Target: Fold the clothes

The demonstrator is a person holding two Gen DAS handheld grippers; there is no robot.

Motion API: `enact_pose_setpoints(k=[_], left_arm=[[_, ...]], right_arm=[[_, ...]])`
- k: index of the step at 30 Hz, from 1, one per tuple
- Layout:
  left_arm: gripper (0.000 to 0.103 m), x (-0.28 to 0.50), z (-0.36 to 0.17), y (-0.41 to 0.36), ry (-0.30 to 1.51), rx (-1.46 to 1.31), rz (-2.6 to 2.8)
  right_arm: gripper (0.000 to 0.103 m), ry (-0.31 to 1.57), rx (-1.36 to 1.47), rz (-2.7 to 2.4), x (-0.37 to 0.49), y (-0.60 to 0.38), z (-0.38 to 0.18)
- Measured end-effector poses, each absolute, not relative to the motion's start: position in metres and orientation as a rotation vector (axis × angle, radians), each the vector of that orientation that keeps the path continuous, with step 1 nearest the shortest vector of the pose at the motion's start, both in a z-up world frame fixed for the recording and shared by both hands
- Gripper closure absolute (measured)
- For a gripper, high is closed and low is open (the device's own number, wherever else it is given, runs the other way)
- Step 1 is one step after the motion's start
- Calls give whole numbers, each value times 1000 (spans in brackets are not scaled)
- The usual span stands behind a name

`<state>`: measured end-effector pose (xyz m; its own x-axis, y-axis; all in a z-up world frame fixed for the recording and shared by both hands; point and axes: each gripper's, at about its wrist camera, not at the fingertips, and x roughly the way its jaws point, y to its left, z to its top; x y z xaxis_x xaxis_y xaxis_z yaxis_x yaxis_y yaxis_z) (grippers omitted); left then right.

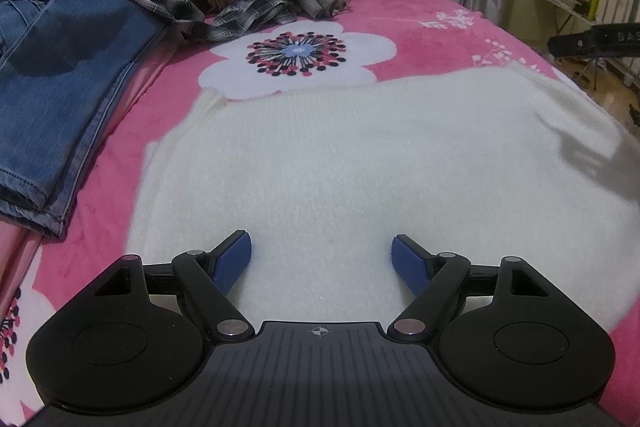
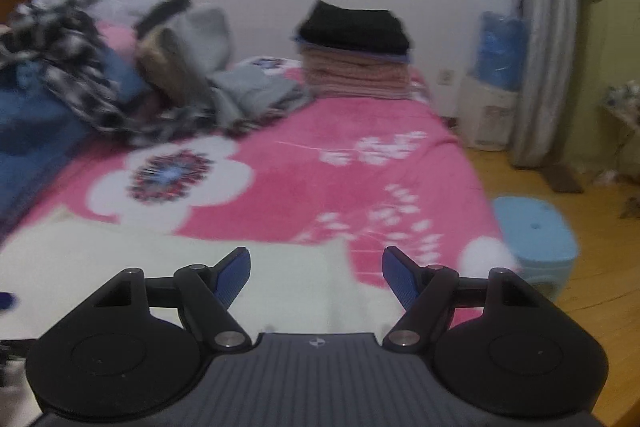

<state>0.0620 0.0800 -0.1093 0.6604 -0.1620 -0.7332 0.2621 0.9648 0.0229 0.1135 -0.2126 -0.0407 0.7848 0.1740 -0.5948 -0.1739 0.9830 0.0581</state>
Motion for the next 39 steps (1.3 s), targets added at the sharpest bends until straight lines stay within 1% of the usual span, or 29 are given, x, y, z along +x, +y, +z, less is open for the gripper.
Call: enact_pose_setpoints(k=[3, 7, 8, 12, 14, 17, 18, 19, 20, 21, 22, 24, 26, 28, 31, 34, 39], left_arm=[[24, 62, -109, 80, 817, 130, -242], [24, 62, -108, 81, 819, 129, -246], [24, 62, -108, 81, 820, 128, -247], [24, 62, -108, 82, 822, 125, -251], [24, 62, -108, 81, 822, 125, -250], [24, 61, -108, 81, 820, 128, -250], [24, 62, -108, 81, 820, 128, -251], [24, 62, -108, 81, 821, 128, -251], [24, 62, -107, 81, 822, 128, -251], [24, 62, -107, 81, 823, 128, -251], [24, 63, -107, 81, 823, 128, -251], [24, 63, -107, 81, 824, 127, -252], [24, 63, -107, 81, 823, 127, -250], [23, 63, -108, 80, 822, 129, -249], [24, 63, -105, 79, 816, 134, -250], [24, 66, -98, 77, 803, 136, -257], [23, 71, -86, 75, 780, 138, -270]], right_arm=[[28, 694, 31, 282, 114, -200, -51], [28, 858, -16, 256, 129, -198, -94], [28, 867, -7, 258, 130, -201, -98], [27, 891, 19, 252, 133, -196, -87], [27, 872, 59, 309, 130, -191, -77], [27, 823, 18, 372, 126, -177, -77], [27, 824, -11, 383, 127, -173, -85], [25, 832, -44, 392, 129, -170, -97], [20, 840, -78, 400, 130, -167, -108], [20, 843, -106, 401, 131, -163, -109], [20, 845, -131, 399, 132, -159, -107], [24, 853, -138, 391, 135, -152, -93], [25, 818, -104, 443, 131, -148, -83], [24, 819, -132, 470, 129, -138, -88], [17, 800, -184, 484, 127, -130, -115], [16, 829, -166, 480, 133, -130, -113], [16, 820, -171, 469, 131, -129, -115]])
